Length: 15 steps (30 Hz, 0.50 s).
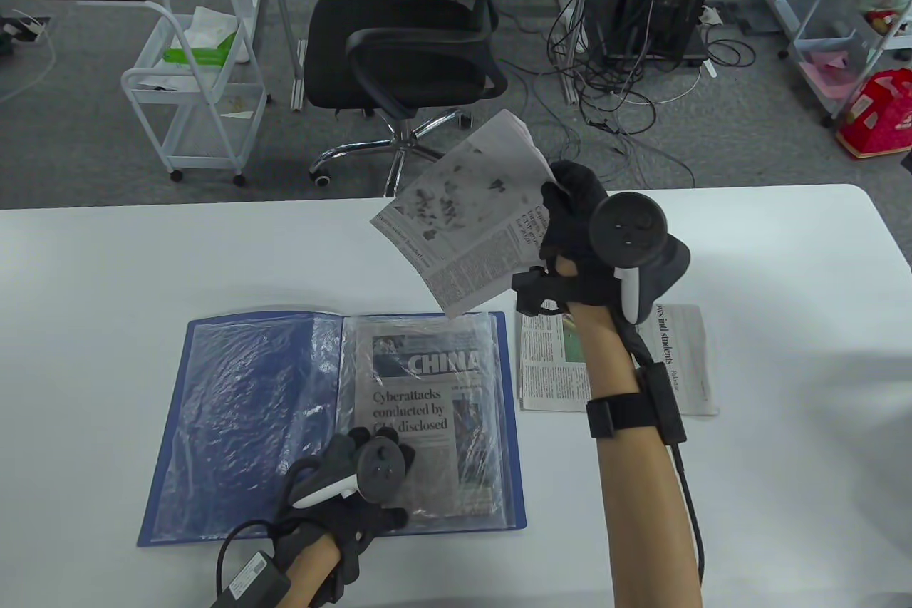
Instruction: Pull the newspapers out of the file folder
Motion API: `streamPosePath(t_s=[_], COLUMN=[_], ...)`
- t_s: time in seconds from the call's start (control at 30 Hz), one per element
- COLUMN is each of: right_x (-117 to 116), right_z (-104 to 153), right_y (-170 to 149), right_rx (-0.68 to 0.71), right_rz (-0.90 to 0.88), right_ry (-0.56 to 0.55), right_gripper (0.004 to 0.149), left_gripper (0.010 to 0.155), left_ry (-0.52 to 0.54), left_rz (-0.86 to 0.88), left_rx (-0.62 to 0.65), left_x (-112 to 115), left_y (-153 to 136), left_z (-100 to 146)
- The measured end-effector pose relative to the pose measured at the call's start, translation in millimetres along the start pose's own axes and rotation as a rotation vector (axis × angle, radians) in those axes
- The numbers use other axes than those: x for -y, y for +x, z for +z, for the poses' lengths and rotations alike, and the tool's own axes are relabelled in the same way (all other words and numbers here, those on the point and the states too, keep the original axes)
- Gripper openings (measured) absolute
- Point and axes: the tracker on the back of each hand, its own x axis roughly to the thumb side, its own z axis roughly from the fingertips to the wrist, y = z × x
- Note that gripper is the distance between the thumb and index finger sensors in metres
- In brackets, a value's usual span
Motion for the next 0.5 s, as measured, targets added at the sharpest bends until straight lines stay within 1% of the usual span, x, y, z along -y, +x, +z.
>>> streamPosePath(t_s=[0.03, 0.13, 0.2, 0.27, 0.37, 0.5], right_x=[8.7, 23.9, 30.7, 37.4, 42.8, 43.6], right_z=[0.2, 2.4, 4.5, 7.5, 12.5, 20.2], right_y=[-10.5, -38.9, -59.1, -86.8, -124.3, -169.1], right_rx=[-0.025, -0.099, -0.16, -0.237, -0.335, -0.453], right_rz=[0.001, -0.017, -0.038, -0.052, -0.047, -0.016], right_ry=[-0.011, -0.022, -0.023, -0.025, -0.038, -0.048], right_gripper=[0.038, 0.038, 0.038, 0.038, 0.038, 0.038], left_gripper=[0.079, 0.08, 0.079, 0.08, 0.079, 0.079], left_ry=[0.0, -0.001, -0.002, -0.002, -0.002, -0.001], left_rz=[0.002, 0.007, 0.011, 0.014, 0.018, 0.022], left_rx=[0.0, -0.001, -0.001, -0.001, -0.001, -0.001], left_x=[0.0, 0.0, 0.0, 0.1, 0.1, 0.2], left_y=[-0.1, -0.3, -0.4, -0.6, -0.8, -1.0], left_z=[0.0, -0.3, -0.4, -0.5, -0.6, -0.7])
